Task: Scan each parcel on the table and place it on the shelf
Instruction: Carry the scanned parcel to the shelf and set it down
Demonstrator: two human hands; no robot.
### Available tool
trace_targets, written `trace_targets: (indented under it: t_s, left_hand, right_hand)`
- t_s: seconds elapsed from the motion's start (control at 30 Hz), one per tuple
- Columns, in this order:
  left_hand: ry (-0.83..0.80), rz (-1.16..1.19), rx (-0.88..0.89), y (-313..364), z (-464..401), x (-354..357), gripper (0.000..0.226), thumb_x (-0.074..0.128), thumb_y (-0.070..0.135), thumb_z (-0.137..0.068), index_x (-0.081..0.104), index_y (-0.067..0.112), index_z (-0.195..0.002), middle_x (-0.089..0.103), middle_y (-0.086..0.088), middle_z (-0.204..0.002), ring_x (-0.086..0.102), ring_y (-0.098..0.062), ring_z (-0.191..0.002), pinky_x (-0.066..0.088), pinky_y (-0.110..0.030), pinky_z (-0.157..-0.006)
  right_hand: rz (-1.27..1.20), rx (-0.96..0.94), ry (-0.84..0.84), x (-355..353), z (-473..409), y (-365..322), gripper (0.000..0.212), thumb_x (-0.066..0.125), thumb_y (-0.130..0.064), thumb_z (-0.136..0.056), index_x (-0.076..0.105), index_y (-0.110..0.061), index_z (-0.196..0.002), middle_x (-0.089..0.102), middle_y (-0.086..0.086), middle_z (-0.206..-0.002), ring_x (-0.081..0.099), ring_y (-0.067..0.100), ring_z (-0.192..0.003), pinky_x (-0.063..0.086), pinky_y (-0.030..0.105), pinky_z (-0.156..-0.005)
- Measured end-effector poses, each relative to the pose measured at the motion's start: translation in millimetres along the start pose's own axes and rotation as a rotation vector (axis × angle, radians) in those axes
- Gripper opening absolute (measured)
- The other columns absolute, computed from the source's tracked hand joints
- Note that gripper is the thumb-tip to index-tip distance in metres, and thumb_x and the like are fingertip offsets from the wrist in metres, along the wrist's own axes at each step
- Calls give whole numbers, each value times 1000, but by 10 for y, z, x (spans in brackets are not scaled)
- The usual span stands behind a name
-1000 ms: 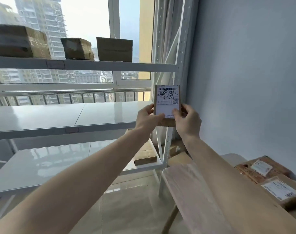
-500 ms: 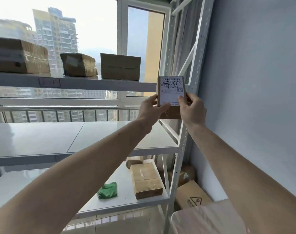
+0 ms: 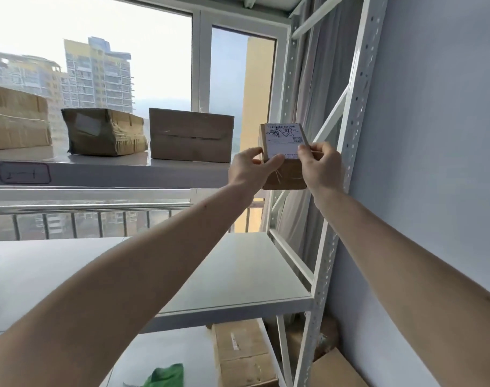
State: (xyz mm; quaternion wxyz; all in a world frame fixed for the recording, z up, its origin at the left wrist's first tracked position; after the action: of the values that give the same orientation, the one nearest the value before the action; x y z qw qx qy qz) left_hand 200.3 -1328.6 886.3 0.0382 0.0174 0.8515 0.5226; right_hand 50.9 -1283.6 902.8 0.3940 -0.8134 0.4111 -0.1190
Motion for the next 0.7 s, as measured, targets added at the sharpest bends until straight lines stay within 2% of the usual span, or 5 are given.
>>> trace_targets:
  t_s: [0.1,0.23,0.37,0.6,0.7]
  left_hand:
    - [-10,-37,20,-78,-377,25,62,77,44,-82,60,15,-133,71,-1,-108,66,-14,-91,48,-21,-68]
    - [-34,-90,46,-153,-829,81,57,73,44,-86,60,14,-133,62,1,-99,59,-15,-94,43,-26,-79]
    - [-88,-133,43,-265,-1237,194,50,74,36,-87,61,14,-130,67,-7,-105,62,-23,-93,47,-29,-83]
    - [-110,-269,31,-462,-1783,372,52,72,32,-89,56,14,-136,58,-4,-103,58,-21,-91,41,-26,-77]
    - [-106,-332,5,-540,-1947,423,55,74,34,-87,57,11,-134,58,-6,-107,64,-29,-102,51,-33,-89]
  right_hand:
    - [-17,10,-29,227,-273,96,29,59,-33,-97,65,-9,-113,63,1,-93,57,16,-82,42,25,-65]
    - [-49,39,-68,514,-632,235,34,57,-33,-98,64,-10,-123,65,4,-103,57,16,-90,47,28,-80]
    - [-78,66,-66,744,-957,429,40,56,-32,-100,58,-9,-132,62,3,-110,54,14,-97,44,25,-85]
    - [-20,131,-32,1033,-1458,847,43,63,-41,-94,63,-6,-119,66,8,-112,62,23,-102,51,37,-94]
    - [17,130,-53,1154,-1621,983,40,65,-44,-92,67,-8,-107,68,6,-101,65,28,-103,52,44,-94]
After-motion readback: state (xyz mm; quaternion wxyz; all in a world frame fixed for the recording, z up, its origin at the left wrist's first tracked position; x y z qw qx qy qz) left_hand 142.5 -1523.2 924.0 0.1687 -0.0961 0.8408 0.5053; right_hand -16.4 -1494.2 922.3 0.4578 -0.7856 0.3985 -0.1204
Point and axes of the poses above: each hand's wrist, its own z-axis away from the middle knuckle, its own x-axis out of the palm, y = z × x, the point moved 4 cm from there along -z, towards the middle knuckle
